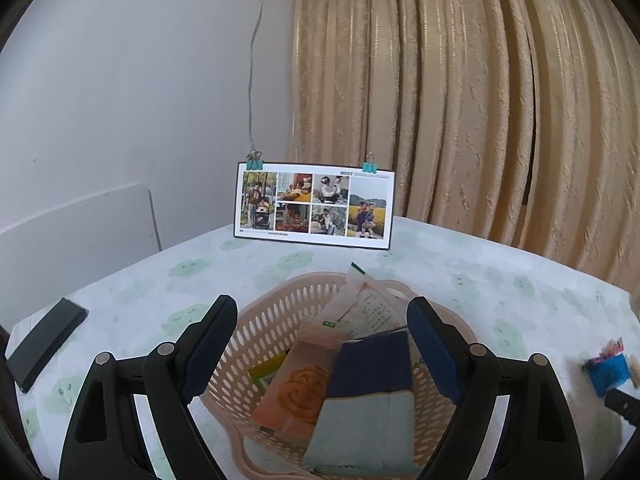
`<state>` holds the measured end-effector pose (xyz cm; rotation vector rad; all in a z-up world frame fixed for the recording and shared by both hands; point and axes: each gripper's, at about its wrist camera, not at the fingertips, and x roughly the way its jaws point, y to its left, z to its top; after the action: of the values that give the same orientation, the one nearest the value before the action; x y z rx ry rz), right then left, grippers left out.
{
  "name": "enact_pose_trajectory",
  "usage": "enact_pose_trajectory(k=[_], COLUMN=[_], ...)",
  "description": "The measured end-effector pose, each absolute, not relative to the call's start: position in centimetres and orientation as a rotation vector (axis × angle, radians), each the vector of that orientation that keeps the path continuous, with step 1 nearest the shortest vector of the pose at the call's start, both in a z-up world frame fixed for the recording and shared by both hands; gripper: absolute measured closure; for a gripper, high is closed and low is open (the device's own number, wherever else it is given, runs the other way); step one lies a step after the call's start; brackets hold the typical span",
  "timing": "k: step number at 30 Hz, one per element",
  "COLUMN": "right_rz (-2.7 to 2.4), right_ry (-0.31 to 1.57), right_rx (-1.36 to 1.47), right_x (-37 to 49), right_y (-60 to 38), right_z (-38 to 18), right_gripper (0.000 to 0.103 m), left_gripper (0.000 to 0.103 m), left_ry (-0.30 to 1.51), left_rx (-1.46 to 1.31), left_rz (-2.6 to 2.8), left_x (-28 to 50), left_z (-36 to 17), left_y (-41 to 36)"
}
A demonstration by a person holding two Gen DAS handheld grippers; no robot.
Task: Organize snacks
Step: 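Withdraw both grippers from the basket back over the table, then grasp the clear-wrapped wafer bar with the right gripper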
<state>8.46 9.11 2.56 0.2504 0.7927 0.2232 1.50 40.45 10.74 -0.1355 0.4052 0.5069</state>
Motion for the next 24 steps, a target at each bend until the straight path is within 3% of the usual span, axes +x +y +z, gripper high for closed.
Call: enact_pose_trajectory(k=[24], right_rz=[-0.033], right_ry=[0.803], right_rx=[0.175], right_x=[12.2], right_y=[-3.1], right_z=[2.3], right_gripper=[0.041], left_gripper=[0.016], left_ry=[0.513], left_rx=[-0.007], left_rz=[0.156], left_x=[3.0], left_z=[12.4], left_y=[31.2])
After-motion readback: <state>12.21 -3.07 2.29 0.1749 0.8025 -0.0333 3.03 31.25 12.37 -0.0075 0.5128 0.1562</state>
